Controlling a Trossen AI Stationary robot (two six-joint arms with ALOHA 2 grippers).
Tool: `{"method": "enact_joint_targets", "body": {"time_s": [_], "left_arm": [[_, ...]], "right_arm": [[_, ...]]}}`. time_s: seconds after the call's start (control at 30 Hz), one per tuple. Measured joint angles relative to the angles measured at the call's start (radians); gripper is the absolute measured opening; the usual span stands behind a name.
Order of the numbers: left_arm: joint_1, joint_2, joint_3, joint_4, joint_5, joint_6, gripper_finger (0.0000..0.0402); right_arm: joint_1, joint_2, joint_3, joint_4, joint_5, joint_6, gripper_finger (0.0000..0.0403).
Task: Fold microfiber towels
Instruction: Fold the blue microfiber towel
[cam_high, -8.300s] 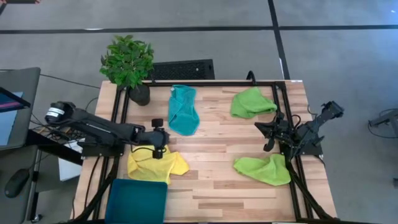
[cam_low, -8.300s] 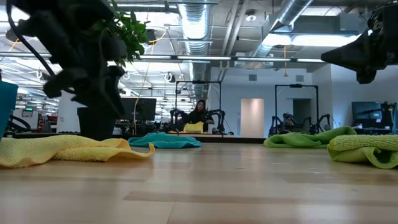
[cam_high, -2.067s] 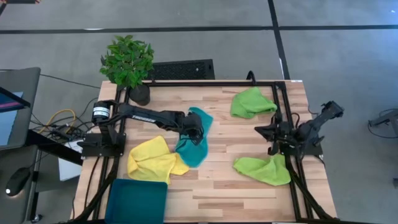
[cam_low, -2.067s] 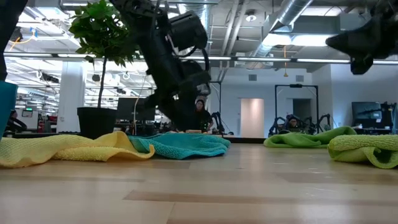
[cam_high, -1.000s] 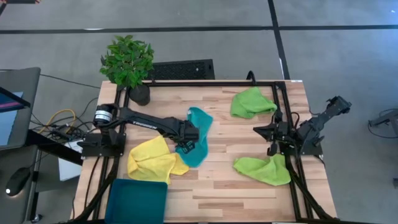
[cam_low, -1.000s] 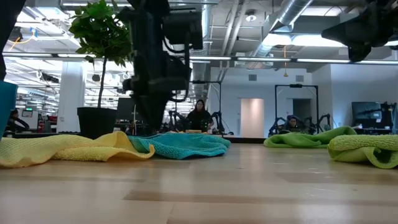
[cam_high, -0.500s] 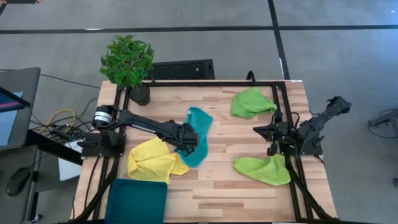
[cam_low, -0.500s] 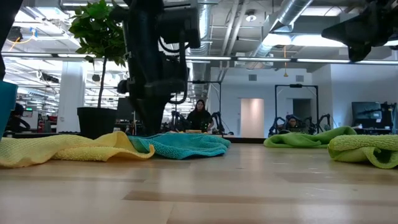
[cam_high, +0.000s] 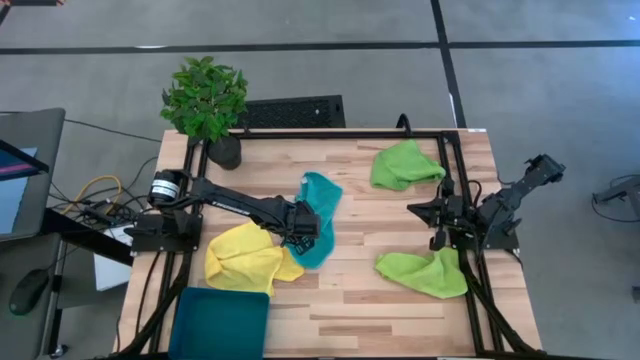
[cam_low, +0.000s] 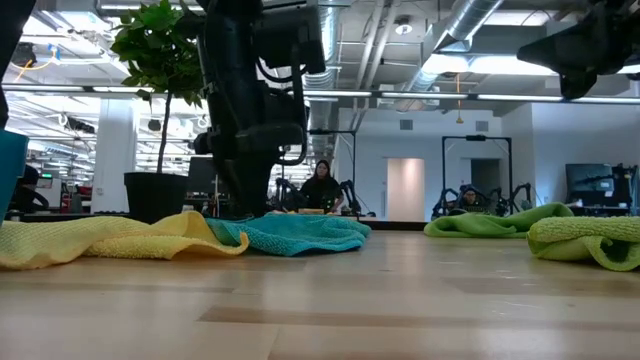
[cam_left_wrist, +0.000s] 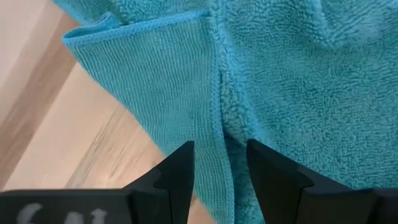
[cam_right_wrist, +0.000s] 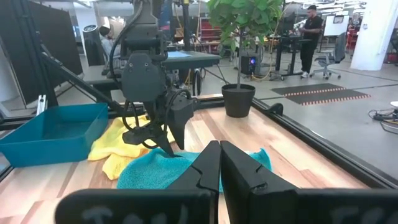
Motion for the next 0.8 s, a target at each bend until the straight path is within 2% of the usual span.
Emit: {"method": "enact_joint_targets", "body": {"time_s": [0.13,0.63,0.8], "left_arm": [[0.001,0.0,-0.014,0.0,-0.038,-0.003,0.014],[0.002,0.0,-0.052,0.083,-0.029,0.007,0.0139],[0.002,0.0,-0.052,0.084,-0.073,0.01,0.0139]], "right_arm": [[0.0,0.0,0.0,0.0,0.0,0.0,0.0036],[0.0,0.0,0.0,0.0,0.0,0.0,0.0036],[0.0,0.0,0.0,0.0,0.0,0.0,0.0036]]}}
